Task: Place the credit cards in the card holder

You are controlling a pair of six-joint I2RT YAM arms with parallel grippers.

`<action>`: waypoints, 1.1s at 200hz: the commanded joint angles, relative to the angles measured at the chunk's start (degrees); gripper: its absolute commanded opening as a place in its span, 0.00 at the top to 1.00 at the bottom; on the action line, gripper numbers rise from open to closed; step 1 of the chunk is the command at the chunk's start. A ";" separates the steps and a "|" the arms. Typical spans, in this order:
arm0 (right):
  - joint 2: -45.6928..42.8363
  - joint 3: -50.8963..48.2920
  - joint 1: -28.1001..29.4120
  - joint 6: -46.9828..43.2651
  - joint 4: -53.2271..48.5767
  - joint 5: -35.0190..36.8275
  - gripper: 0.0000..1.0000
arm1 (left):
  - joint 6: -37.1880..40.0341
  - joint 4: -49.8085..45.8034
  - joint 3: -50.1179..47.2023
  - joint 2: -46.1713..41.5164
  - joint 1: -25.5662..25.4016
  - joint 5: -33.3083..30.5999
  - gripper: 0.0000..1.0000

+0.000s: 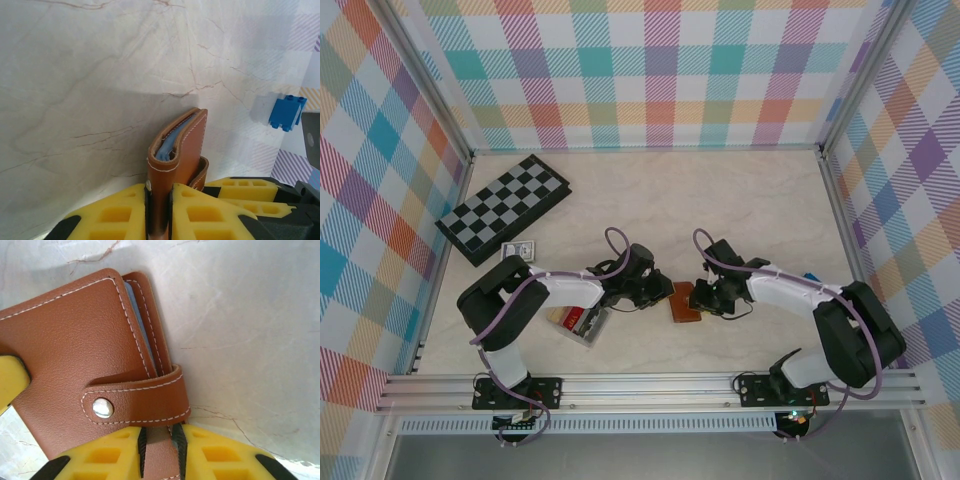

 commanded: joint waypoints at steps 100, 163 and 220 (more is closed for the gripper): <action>2.48 6.63 2.18 -12.84 -1.23 0.25 0.58 | 4.17 -1.50 1.90 -2.29 -1.11 0.12 0.88; 8.52 8.03 7.10 -11.22 -5.77 17.64 0.52 | 4.81 -1.36 2.34 -3.05 -1.13 1.40 0.91; 3.66 5.89 7.00 -5.99 -7.69 26.85 0.77 | 7.47 -7.05 0.97 -5.02 -1.06 -0.32 1.00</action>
